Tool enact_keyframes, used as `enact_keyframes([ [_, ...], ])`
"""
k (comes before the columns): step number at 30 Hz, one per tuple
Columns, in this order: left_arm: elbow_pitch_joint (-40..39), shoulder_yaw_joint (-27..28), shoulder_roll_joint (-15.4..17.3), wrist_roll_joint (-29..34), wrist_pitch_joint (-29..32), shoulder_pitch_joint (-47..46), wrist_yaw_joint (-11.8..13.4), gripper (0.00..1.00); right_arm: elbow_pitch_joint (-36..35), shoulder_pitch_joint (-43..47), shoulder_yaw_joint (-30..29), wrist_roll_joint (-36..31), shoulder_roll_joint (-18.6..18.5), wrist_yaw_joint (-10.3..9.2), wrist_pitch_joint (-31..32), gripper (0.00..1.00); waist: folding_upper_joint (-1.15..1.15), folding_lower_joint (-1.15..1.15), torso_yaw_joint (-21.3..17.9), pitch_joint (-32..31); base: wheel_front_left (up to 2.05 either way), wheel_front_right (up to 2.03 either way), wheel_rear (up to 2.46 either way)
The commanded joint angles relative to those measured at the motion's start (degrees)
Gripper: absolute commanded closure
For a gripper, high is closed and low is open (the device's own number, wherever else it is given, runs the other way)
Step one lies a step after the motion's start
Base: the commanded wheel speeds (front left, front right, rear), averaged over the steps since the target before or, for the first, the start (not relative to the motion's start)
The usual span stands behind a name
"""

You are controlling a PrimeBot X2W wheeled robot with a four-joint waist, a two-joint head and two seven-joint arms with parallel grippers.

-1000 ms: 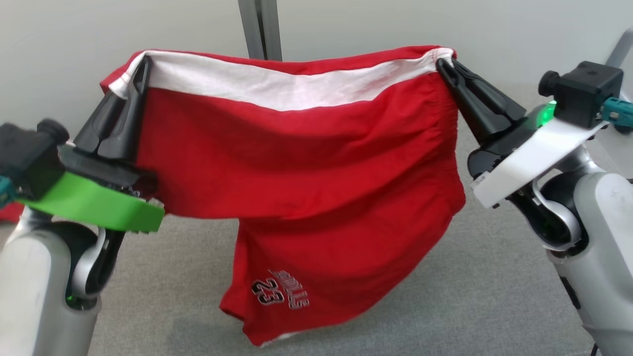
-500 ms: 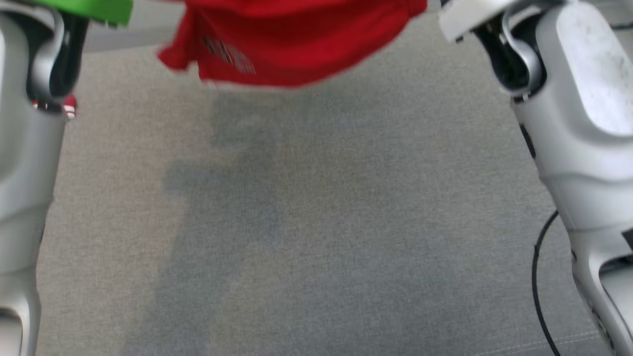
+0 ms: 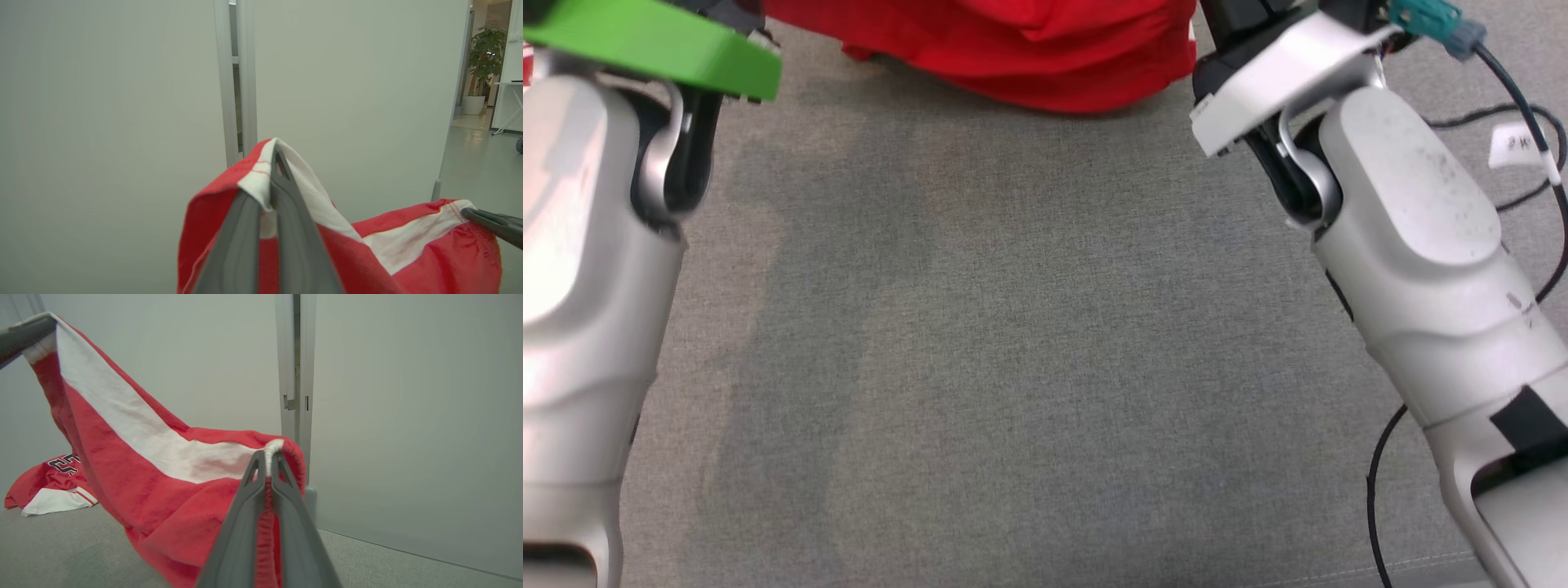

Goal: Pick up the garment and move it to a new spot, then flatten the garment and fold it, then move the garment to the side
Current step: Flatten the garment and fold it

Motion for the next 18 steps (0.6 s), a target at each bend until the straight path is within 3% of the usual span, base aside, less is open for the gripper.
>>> enact_keyframes([
  [1, -2.0, 1.0, 0.5, 0.1, -0.1, 3.0, -0.2, 1.00, -2.3, 1.9, -0.9, 0.4, -0.2, -0.06, -0.3, 1.00, 0.00, -0.01, 0.1, 0.7, 0.00, 0.00, 0.00],
  [8, -12.7, 6.1, -0.8, 2.6, -0.1, 17.3, -0.2, 1.00, -12.6, 14.0, -4.3, -1.1, 0.3, -0.06, -0.3, 1.00, 0.00, -0.01, 0.1, -2.2, 0.00, 0.00, 0.00],
  [18, -25.4, 9.3, -4.6, 4.1, -0.1, 40.2, -0.2, 1.00, -25.4, 37.5, -6.9, -4.0, -0.4, -0.06, -0.3, 1.00, 0.00, -0.01, 1.3, -12.7, 0.00, 0.00, 0.00],
])
